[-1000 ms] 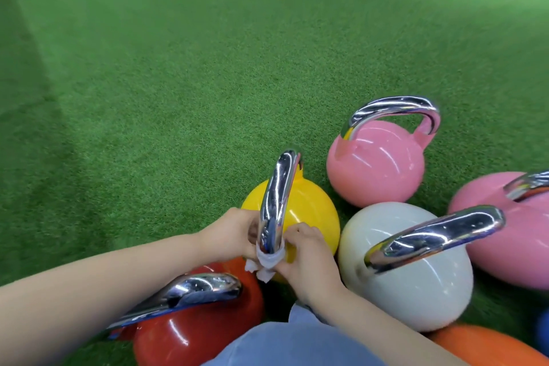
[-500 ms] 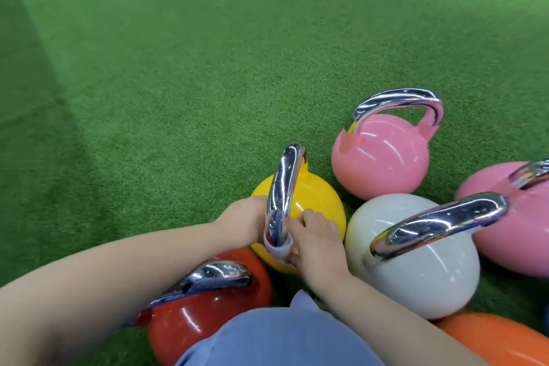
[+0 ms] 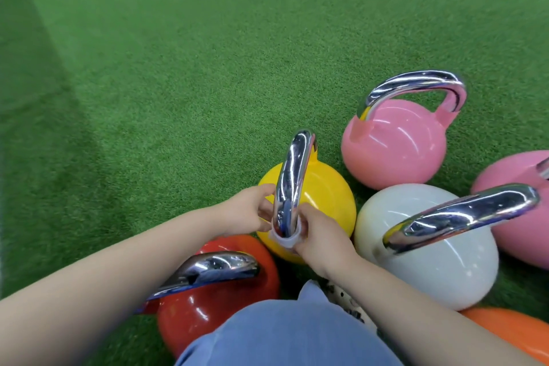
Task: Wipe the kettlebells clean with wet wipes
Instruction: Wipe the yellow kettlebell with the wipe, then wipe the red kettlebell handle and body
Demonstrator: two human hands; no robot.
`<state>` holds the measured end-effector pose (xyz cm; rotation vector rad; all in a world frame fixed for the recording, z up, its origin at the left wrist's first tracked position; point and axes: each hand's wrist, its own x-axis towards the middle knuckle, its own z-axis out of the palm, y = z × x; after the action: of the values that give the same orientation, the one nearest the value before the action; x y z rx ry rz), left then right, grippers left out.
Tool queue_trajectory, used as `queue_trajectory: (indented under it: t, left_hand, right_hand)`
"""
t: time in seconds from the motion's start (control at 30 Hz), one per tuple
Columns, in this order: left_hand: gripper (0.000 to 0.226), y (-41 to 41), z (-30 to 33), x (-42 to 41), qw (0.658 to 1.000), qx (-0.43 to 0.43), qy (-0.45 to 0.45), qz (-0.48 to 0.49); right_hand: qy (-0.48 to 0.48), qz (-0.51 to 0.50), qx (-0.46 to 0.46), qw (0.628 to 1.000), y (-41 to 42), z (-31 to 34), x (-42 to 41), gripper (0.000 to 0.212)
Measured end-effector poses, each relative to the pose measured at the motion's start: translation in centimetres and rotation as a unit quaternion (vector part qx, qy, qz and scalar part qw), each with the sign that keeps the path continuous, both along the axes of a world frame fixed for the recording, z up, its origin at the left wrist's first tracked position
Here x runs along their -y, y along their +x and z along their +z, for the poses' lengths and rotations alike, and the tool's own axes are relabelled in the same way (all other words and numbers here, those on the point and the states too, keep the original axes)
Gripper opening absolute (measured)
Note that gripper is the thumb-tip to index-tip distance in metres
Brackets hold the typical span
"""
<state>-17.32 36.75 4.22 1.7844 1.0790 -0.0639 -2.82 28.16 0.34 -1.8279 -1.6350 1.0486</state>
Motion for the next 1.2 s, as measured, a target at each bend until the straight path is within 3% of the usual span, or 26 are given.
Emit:
queue_trajectory:
  t: [0.07, 0.17, 0.2, 0.37, 0.5, 0.6, 0.73, 0.8, 0.97, 1.1, 1.2]
  left_hand:
    - [0.049, -0.2, 0.1, 0.2, 0.999, 0.026, -0.02, -0.01]
    - [0.044, 0.3, -0.1, 0.2, 0.999, 0.042, 0.007, 0.021]
    - [0.046, 0.4, -0.1, 0.0, 0.998, 0.05, 0.001, 0.04]
    - [0.045, -0.1, 0.6, -0.4, 0.998, 0.026, 0.016, 0.046]
    - [0.035, -0.6, 2.6, -0.3, 0.996, 0.018, 0.055, 0.061]
    - [0.027, -2.7, 5.1, 1.1, 0.989, -0.013, 0.13, 0.064]
    - [0.013, -6.3, 6.6, 4.5, 0.959, -0.12, 0.25, 0.053]
    - [0.003, -6.9, 6.3, 6.0, 0.946, -0.136, 0.276, 0.105]
    - [0.041, -6.8, 5.9, 7.0, 0.901, -0.156, 0.38, 0.141]
    - [0.041, -6.8, 5.8, 6.7, 0.9, -0.169, 0.376, 0.143]
    - [0.041, -6.5, 6.2, 6.8, 0.903, -0.186, 0.365, 0.129]
  right_hand:
    - [-0.031, 0.026, -0.002, 0.999, 0.4, 1.0, -0.6, 0.045]
    - [-0.044, 0.06, 0.016, 0.997, 1.1, 1.7, -0.9, 0.023]
    - [-0.043, 0.052, 0.016, 0.998, 1.2, 1.5, -0.8, 0.027]
    - [-0.016, -0.077, -0.081, 0.994, 0.0, -0.6, 1.1, 0.041]
    - [-0.006, -0.128, -0.077, 0.989, 0.2, -0.8, 2.5, 0.044]
    - [-0.009, -0.096, -0.121, 0.988, 0.5, 0.4, 3.3, 0.044]
    - [-0.004, -0.005, -0.179, 0.984, 0.5, 3.6, 3.2, 0.047]
    - [-0.003, 0.057, -0.21, 0.976, 0.2, 5.0, 2.7, 0.046]
    - [-0.018, 0.173, -0.268, 0.948, -0.8, 6.2, 0.7, 0.041]
    - [-0.09, 0.24, -0.321, 0.912, -1.1, 7.2, -0.6, 0.028]
    - [-0.104, 0.261, -0.31, 0.908, -0.8, 8.5, -1.4, 0.005]
